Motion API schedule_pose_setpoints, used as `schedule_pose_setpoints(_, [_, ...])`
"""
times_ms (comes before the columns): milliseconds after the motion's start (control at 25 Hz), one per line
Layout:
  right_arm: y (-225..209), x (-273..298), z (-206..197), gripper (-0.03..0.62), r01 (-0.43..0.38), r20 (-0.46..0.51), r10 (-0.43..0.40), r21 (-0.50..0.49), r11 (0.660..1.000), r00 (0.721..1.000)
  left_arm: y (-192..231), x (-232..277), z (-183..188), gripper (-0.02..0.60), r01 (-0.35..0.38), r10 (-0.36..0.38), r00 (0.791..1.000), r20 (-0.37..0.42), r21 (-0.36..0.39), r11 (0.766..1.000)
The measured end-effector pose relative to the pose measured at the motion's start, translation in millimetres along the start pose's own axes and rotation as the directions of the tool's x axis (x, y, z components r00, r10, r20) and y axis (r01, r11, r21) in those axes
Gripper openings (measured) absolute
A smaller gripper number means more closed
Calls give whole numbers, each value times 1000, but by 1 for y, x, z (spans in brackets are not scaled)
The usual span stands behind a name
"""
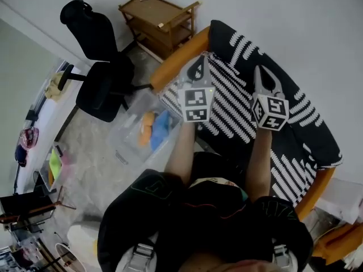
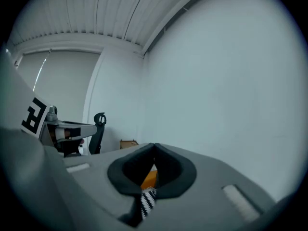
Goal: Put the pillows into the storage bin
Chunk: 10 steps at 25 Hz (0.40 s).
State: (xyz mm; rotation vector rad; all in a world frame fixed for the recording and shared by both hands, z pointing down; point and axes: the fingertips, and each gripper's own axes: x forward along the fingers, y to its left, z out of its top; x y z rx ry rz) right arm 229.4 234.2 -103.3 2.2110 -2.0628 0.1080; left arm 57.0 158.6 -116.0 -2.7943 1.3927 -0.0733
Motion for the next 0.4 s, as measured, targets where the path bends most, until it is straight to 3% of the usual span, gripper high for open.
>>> schedule_pose_setpoints(400, [-65,-11,38,3,109,47,-109,6,994,993,-24,46,38,9,72,-73,997,28,22,997])
